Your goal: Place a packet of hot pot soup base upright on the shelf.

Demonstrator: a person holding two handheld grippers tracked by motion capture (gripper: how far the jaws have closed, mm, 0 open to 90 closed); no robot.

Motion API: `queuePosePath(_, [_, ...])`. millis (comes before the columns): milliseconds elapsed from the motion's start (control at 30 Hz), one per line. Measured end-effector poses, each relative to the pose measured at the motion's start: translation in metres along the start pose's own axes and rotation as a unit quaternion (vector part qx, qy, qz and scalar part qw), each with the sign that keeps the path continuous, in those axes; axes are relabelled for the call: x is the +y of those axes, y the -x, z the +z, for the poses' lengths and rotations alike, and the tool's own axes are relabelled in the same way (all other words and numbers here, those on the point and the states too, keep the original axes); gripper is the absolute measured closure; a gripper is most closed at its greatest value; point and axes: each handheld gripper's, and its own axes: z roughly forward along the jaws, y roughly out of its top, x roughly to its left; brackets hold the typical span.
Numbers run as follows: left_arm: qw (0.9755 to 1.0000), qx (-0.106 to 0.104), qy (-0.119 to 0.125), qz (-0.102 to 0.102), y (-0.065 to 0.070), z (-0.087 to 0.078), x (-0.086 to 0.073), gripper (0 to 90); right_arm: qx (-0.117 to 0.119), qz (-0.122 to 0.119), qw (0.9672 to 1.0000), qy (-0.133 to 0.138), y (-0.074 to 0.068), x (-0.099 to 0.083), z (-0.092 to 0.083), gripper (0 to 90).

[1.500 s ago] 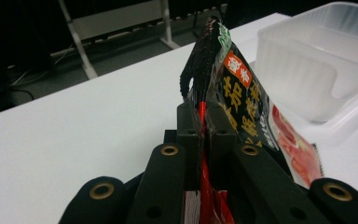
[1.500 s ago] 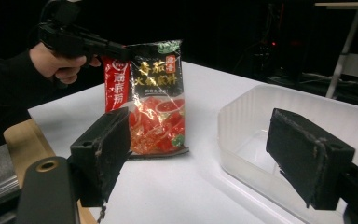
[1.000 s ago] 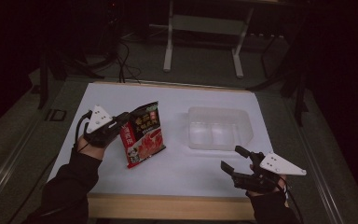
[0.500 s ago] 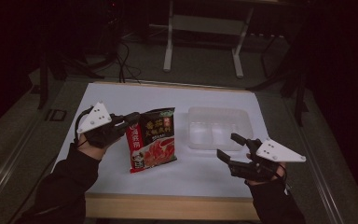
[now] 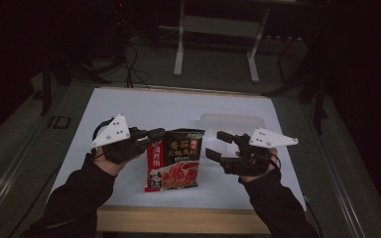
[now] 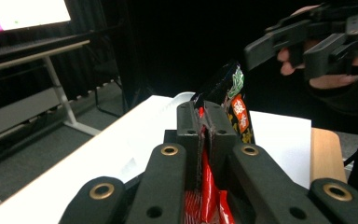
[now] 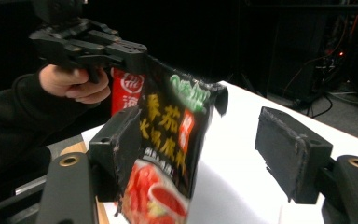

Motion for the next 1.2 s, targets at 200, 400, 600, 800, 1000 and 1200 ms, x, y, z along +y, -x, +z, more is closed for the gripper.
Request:
queuePosePath(200, [0.9998, -0.017, 0.004, 0.003, 0.005, 0.003, 0.003, 87.5, 0.009, 0.008, 0.9999, -0.01, 0.004, -0.003, 0.019, 34.2])
queuePosePath(400, [0.999, -0.043, 0.007, 0.003, 0.01, 0.006, 0.004, 87.4, 0.027, 0.012, 0.9994, -0.02, 0.004, -0.004, 0.029, 38.9])
queuePosePath(600, [0.999, -0.043, 0.009, 0.005, 0.011, 0.006, 0.005, 87.3, 0.047, -0.009, 0.9984, -0.031, 0.001, -0.005, 0.031, 63.2])
queuePosePath(800, [0.9987, -0.051, 0.01, -0.003, 0.008, 0.004, 0.004, 87.2, 0.063, -0.026, 0.9968, -0.042, -0.001, -0.004, 0.031, 75.8])
queuePosePath(1000, [0.9972, -0.073, 0.019, -0.007, 0.004, 0.001, 0.006, 86.0, 0.056, -0.027, 0.997, -0.047, -0.01, 0.004, 0.027, 77.7])
queuePosePath(1200, [0.995, -0.09, 0.039, -0.02, 0.003, -0.003, 0.009, 79.1, 0.057, -0.008, 0.9972, -0.047, -0.013, 0.014, 0.021, 77.7])
